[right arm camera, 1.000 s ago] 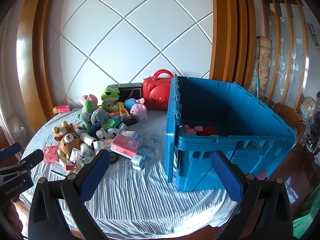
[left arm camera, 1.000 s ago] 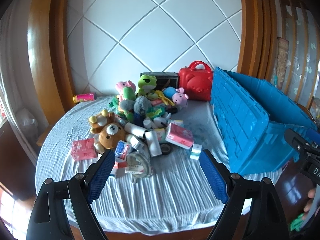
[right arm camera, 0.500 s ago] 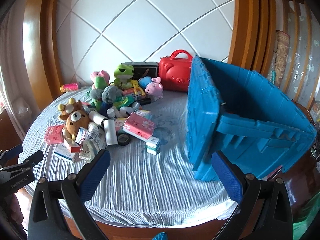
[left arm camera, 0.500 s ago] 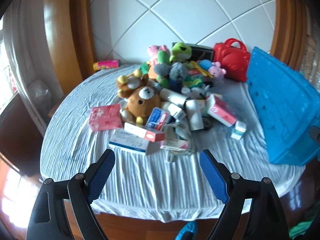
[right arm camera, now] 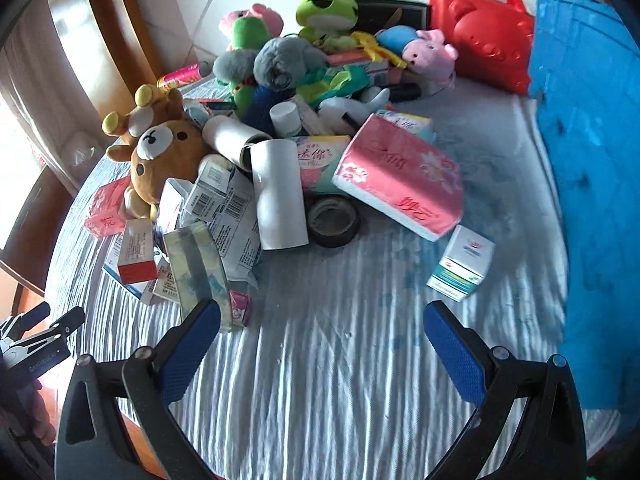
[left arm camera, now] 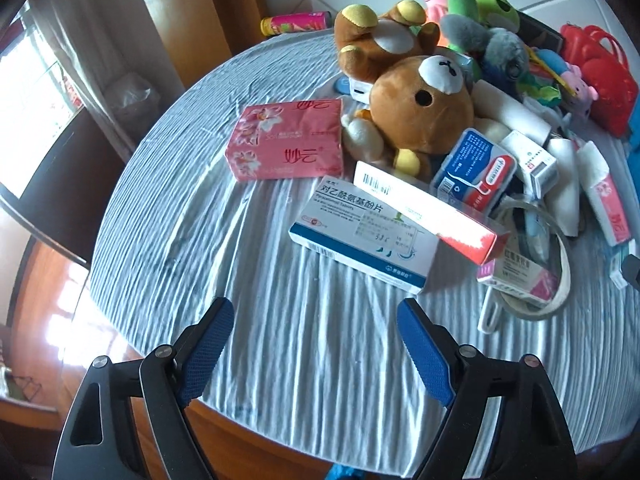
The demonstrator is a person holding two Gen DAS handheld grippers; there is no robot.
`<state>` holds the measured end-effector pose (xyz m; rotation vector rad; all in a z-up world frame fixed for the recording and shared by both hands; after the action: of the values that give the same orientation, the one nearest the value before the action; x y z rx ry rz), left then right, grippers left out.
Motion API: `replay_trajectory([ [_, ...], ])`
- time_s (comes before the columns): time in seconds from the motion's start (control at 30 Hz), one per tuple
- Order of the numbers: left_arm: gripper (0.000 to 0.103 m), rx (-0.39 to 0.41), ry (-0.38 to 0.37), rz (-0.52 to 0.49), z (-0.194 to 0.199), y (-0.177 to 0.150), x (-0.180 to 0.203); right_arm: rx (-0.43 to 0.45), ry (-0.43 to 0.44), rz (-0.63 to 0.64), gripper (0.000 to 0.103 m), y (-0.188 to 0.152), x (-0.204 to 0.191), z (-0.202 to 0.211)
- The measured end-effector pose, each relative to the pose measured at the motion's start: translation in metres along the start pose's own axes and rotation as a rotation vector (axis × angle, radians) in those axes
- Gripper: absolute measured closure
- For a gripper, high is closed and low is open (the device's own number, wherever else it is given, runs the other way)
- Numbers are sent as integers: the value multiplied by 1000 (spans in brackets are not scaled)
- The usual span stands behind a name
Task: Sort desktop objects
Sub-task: 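Reach into the pile and grasp the white medicine box with the left gripper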
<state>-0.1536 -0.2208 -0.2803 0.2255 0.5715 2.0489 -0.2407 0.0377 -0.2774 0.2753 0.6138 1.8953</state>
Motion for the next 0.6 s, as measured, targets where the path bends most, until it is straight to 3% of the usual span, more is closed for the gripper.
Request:
replay_trajectory([
  [0.13, 20, 13, -25, 44, 5, 18, 11, -23, 90, 78, 0, 14, -32, -14],
  [0.33, 21, 29, -97, 26, -10, 54, 59, -63, 96, 187, 0, 22, -62, -36],
  [0.4, 30, -17, -96, -20, -25, 51, 69, -91, 98, 213, 0, 18, -68, -49],
  [0.5, 35, -51, -50, -92, -41, 38, 66, -103, -18, 194, 0, 17, -50, -61],
  [0.6, 34, -40, -26, -131, -46, 31, 43, -94, -131, 34, 0, 20, -3, -54],
])
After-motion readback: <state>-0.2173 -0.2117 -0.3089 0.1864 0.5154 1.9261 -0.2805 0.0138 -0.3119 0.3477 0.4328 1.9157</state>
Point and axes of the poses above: each gripper's, at about its wrist camera, not at the fingertips, and z roughly against the way its jaws point, x to its right, y to its top, the point moved 5 cm from there along -z, roughly the way its jaws point, and after that the axes turned 6 degrees about z, right-handed, at the moved point
